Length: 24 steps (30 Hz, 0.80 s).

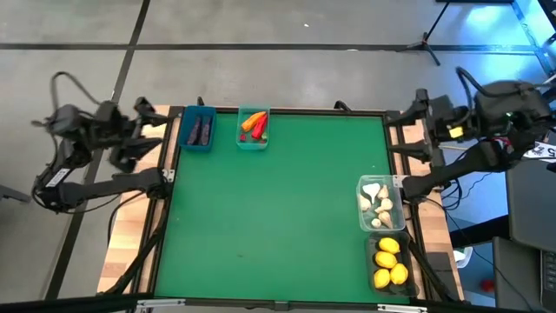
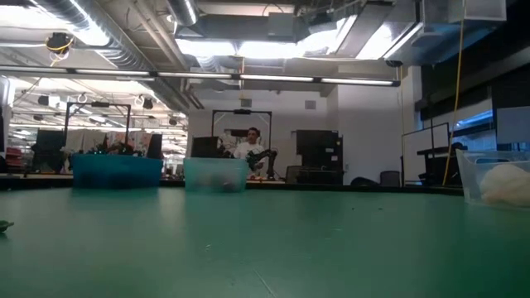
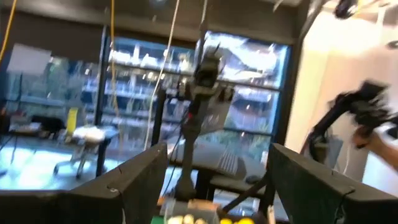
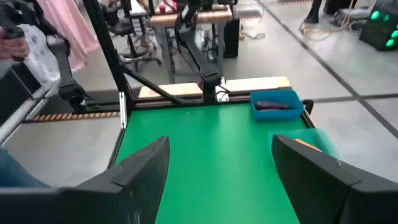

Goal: Sort produce into baskets
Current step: Return to Home Position

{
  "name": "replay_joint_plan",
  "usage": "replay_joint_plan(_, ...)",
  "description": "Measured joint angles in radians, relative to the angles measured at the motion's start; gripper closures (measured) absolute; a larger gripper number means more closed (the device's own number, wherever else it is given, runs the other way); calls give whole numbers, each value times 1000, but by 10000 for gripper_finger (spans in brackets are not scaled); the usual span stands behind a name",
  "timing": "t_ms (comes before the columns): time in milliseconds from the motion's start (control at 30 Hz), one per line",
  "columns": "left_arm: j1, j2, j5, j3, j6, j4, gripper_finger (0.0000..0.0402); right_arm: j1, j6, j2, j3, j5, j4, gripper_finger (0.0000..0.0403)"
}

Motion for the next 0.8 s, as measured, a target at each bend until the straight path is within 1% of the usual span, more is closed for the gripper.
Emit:
replay_joint_plan(100, 0, -69, 7, 0, -17, 1, 126, 59, 43, -114, -177, 61, 101, 123)
replay_joint_plan(167, 0, -114, 7, 0, -13, 1, 126, 96, 49, -202, -332, 91, 200, 123)
replay_joint_plan(333, 0, -208, -40, 1, -73, 0, 126, 154, 52, -437, -758, 139, 538, 123)
replay_joint_plan(467, 0, -240, -46, 0, -97, -10, 126, 162, 66, -612, -1049, 143, 783, 123)
replay_joint_plan(533, 0, -250, -53, 0, -96, -20, 126, 161, 74, -693, -1171, 144, 879, 123)
replay_joint_plan(667, 0, -272, -74, 0, -102, -102, 126, 161, 77, -828, -1387, 122, 1072, 123)
replay_joint_plan(800, 0, -306, -76, 0, -121, -155, 126, 161, 77, -937, -1535, 111, 1227, 123)
